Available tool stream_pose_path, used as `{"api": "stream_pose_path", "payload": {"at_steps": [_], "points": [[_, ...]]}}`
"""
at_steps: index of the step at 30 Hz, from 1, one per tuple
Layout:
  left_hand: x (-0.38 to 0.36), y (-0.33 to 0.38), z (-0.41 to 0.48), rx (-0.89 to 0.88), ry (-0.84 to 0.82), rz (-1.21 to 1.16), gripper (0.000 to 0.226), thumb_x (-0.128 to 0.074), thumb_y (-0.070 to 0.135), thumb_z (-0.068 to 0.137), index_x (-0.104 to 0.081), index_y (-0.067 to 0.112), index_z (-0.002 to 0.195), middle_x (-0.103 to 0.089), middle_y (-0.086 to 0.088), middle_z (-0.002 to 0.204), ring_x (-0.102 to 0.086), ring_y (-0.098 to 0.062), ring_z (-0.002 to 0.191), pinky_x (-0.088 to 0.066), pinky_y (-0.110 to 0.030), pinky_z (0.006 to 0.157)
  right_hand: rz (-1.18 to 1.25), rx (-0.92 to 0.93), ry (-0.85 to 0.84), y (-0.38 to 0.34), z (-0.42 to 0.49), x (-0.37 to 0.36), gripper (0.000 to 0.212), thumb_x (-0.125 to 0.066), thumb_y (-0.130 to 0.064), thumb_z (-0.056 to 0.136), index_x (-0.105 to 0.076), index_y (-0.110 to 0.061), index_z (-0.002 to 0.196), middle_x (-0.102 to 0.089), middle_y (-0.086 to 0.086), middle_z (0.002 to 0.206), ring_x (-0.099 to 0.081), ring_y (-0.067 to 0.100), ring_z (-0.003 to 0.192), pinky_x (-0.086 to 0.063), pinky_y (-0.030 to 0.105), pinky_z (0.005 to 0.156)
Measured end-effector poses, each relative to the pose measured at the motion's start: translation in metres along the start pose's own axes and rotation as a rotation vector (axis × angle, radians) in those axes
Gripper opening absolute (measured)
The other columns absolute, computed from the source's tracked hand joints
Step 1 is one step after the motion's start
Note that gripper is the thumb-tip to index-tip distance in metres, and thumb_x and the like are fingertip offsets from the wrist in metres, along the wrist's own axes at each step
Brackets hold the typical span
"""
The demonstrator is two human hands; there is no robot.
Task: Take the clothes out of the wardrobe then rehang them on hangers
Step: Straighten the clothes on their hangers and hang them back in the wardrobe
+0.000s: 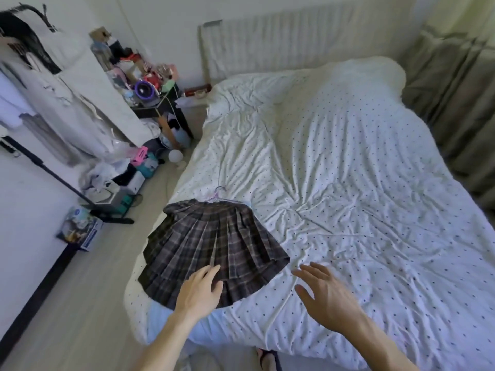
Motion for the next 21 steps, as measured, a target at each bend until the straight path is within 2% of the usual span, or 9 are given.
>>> {"api": "stream_pose_path", "payload": {"at_steps": [9,16,21], "points": [[-0.002,-0.072,0.038,0.154,-0.098,-0.025,0.055,-0.041,0.045,0.102,-0.032,0.03,0.154,-0.03,0.004,0.16,-0.029,-0.019,0.147,-0.034,-0.042,0.115,-0.023,0.008,-0.247,-0.036,0.068,-0.061,0.049,-0.034,-0.047,0.104,-0.035,-0.034,0.151,-0.034,-0.012,0.158,-0.015,0.012,0.151,-0.028,0.031,0.119],[0.014,-0.145,0.151,0.149,-0.26,-0.005,0.055,-0.04,0.045,0.102,-0.029,0.03,0.154,-0.029,0.002,0.161,-0.027,-0.023,0.147,-0.029,-0.048,0.117,-0.046,-0.095,-0.421,-0.069,0.174,-0.106,0.049,-0.035,-0.043,0.105,-0.037,-0.029,0.152,-0.035,-0.009,0.158,-0.018,0.014,0.151,-0.024,0.031,0.12],[0.03,-0.184,0.252,0.112,-0.33,0.039,0.056,-0.04,0.045,0.102,-0.028,0.03,0.155,-0.026,0.0,0.162,-0.023,-0.023,0.149,-0.022,-0.051,0.12,-0.076,-0.145,-0.527,-0.094,0.276,-0.128,0.05,-0.036,-0.043,0.104,-0.034,-0.029,0.153,-0.034,-0.008,0.159,-0.019,0.016,0.15,-0.028,0.035,0.12]]}}
Point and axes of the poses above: each hand's wrist, its own z-axis towards the middle knuckle, its own x-axis out of the back of the hand, y = z × x, the point moved 1 cm from there along z, towards the middle knuckle
